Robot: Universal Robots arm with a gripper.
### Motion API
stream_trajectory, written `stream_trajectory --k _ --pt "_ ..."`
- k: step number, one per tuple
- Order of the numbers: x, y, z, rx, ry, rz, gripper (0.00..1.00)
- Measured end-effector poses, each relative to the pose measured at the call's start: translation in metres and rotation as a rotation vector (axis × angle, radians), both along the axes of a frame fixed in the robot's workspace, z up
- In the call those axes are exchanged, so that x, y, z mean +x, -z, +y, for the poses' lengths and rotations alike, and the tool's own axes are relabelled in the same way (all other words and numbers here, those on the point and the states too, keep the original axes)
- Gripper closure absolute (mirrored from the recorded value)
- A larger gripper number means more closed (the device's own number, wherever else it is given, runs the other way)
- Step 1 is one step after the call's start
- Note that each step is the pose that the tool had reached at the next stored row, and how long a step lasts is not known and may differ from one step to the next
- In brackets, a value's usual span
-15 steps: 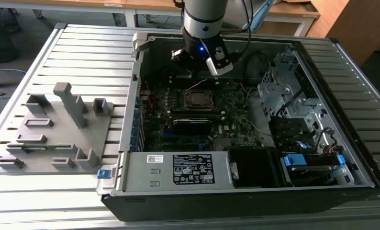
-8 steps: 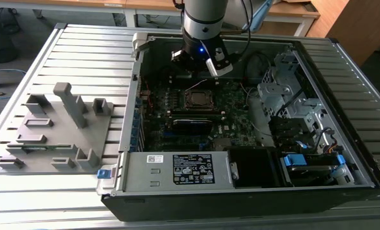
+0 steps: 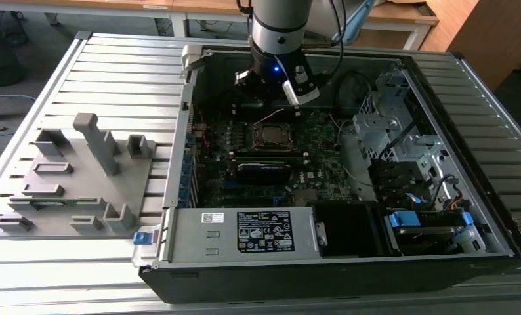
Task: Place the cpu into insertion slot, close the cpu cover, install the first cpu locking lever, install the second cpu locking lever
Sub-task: 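Install the first cpu locking lever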
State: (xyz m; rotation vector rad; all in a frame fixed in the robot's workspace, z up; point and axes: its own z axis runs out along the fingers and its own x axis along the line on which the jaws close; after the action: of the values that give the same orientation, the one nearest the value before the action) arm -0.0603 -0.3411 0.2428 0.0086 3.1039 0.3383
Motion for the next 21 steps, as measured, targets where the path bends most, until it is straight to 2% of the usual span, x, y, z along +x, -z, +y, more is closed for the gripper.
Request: stream_trajectory --k 3,6,7,9,18,21 --pt "0.0 -0.0001 0.0 -0.0023 0.0 0.0001 0.89" --pt "0.0002 0.0003 0.0001 -0.0114 0.004 0.0 0.89" --pt "0.0004 0.0008 0.0002 -0.0187 0.011 0.0001 0.89" --pt "0.0005 0.0013 0.0007 -0.0223 0.017 0.0002 0.89" --pt "0.0026 0.0044 0.0051 -0.0217 0.021 0.0001 0.89" --pt "0.0032 0.0051 0.0052 -0.013 0.021 0.0003 0.89"
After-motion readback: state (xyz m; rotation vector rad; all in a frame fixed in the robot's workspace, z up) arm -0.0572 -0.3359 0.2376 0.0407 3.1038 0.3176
